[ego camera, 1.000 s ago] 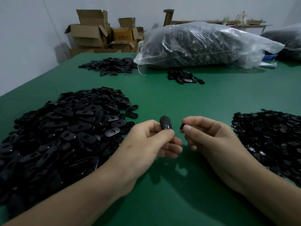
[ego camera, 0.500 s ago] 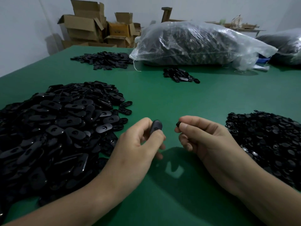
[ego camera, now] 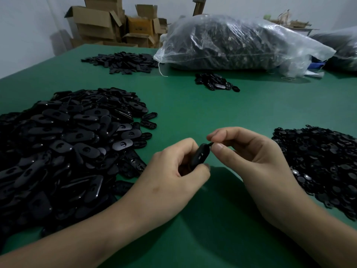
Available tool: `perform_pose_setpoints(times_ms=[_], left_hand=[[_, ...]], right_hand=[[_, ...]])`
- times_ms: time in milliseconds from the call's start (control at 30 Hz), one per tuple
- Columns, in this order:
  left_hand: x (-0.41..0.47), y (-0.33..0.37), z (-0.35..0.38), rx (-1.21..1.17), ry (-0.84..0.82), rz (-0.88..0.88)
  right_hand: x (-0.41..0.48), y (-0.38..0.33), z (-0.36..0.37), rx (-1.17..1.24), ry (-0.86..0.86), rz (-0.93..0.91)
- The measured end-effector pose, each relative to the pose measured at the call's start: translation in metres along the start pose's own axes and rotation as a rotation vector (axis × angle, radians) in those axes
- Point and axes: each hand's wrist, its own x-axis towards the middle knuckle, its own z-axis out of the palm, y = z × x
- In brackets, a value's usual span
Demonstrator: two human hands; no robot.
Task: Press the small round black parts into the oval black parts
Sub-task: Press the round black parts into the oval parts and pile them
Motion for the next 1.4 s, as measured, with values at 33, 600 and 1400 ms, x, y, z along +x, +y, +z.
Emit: perform_pose_setpoints(times_ms=[33,600,1400], left_hand=[[-0.001,0.0,0.0,0.001,-0.008,0.005],[0.007,-0.01,-0.001,-0.416,0.168,-0.039],[0.002,-0.002,0.001,-0.278,0.179,-0.009]], right_hand=[[0.0,0.0,0.001,-0.012,-0.015,-0.007],[0.004,0.008,-0.003,0.224,-0.03,0.144],[-0.002,0.0,0.0,-0.314,0.103,-0.153]])
